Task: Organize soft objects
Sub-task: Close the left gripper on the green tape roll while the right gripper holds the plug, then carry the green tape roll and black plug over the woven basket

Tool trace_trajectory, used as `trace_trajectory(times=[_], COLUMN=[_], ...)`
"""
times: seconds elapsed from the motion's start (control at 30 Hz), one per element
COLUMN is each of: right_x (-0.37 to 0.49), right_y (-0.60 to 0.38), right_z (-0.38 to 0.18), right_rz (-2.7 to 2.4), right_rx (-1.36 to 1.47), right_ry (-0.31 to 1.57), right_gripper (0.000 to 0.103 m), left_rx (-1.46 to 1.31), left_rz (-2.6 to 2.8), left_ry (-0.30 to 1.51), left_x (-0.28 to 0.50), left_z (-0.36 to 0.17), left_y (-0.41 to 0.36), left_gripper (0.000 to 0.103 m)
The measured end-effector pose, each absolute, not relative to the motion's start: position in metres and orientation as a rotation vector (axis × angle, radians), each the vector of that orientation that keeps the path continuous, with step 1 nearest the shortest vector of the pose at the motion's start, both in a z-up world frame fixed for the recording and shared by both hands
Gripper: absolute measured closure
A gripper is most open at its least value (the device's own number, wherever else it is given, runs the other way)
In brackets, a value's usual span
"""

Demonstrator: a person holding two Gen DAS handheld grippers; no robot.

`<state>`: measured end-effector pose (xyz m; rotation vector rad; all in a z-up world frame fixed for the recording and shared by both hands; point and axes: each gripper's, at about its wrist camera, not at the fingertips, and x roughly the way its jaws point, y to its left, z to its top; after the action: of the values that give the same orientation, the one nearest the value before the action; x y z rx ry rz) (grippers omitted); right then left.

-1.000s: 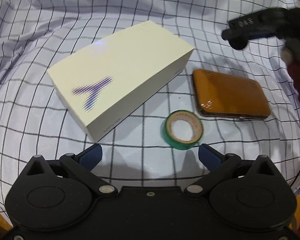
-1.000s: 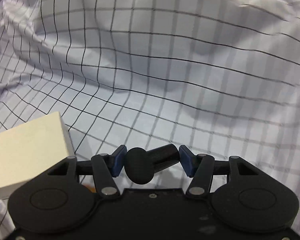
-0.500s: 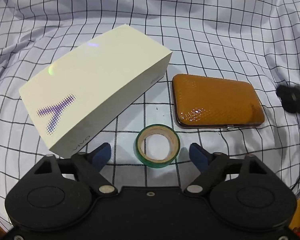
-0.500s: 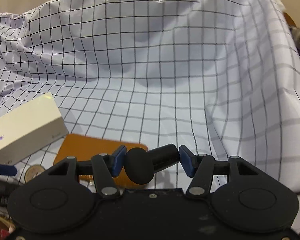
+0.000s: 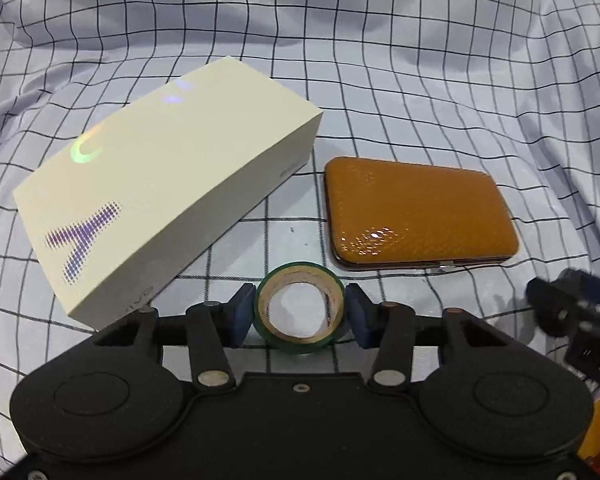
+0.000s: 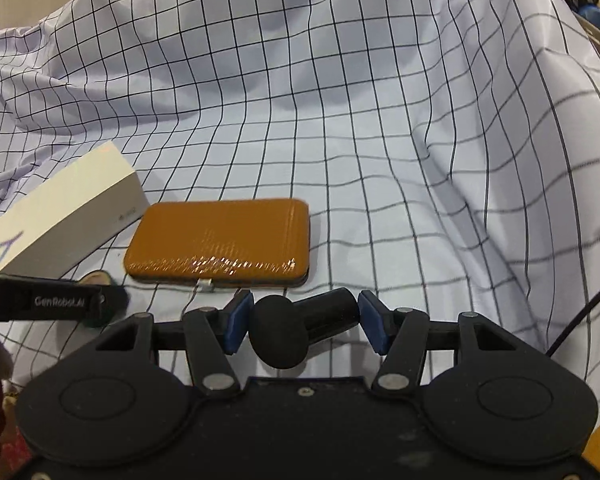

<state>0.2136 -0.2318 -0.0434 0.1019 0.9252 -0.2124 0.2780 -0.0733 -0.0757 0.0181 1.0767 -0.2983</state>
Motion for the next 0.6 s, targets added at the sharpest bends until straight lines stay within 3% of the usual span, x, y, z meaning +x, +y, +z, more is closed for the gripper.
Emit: trace_trajectory(times=[0.6], right_x=[0.139], right_y=[-0.200], right_z=[0.014], right_rz=[-0.175], right_rx=[0.148], right_ry=[0.808], right_gripper=[0.047], left_rx=[0.050], left_rz=[-0.333], left_ry=[0.914], left_x=[0.184], left_z=[0.003], left_y=[-0.053], left_gripper=[0.055])
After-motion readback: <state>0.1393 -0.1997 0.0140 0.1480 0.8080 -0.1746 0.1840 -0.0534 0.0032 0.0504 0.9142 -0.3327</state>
